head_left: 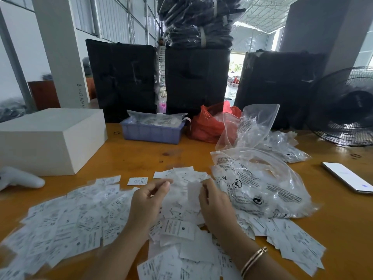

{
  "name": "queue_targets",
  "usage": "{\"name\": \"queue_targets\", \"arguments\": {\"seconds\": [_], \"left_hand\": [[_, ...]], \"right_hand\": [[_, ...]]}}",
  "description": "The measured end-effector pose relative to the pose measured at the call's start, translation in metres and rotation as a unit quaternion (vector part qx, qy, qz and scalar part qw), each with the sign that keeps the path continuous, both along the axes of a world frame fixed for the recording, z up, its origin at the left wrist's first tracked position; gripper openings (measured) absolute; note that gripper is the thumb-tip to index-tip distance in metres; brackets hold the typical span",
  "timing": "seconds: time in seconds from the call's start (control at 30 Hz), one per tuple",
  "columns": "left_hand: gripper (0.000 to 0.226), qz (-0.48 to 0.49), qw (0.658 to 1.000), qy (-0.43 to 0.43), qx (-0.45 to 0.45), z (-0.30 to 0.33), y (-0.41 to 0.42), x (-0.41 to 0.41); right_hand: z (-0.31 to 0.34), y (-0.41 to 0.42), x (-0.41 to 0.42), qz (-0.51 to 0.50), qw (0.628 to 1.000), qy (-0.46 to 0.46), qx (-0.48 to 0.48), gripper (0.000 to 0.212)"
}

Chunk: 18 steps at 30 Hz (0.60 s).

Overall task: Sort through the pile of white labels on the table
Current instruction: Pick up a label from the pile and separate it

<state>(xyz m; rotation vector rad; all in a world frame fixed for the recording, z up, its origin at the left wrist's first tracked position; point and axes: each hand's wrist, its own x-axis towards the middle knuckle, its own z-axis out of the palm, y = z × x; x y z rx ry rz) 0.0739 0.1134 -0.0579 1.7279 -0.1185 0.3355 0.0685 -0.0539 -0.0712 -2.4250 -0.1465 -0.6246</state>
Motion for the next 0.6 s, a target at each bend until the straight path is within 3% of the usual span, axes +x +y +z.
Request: {"name": "queue_targets", "arguments": {"seconds": [0.13, 0.27, 0.43, 0.6], "left_hand": [[0.005, -0.005, 1.0, 0.009, -0.019, -0.001, -0.002, 0.001], [0.007, -0.011, 0.999, 0.002, -0.048, -0.002, -0.003, 0.001], [0.006, 0.002, 0.999, -0.024, -0.031, -0.004, -0.002, 0.001], [0.002, 0.009, 0.999, -0.033, -0.008, -0.006, -0.001, 0.003]], "right_hand": [[0.003, -0.002, 0.0, 0.04, 0.979, 0.041, 0.197, 0.012], [0.007, -0.008, 0.001, 0.087, 0.961, 0.018, 0.264, 0.032], [0.001, -0.009, 0.007, 0.078, 0.971, 0.058, 0.22, 0.042], [0.0, -0.008, 0.01, 0.044, 0.983, 0.122, 0.129, 0.038]]}}
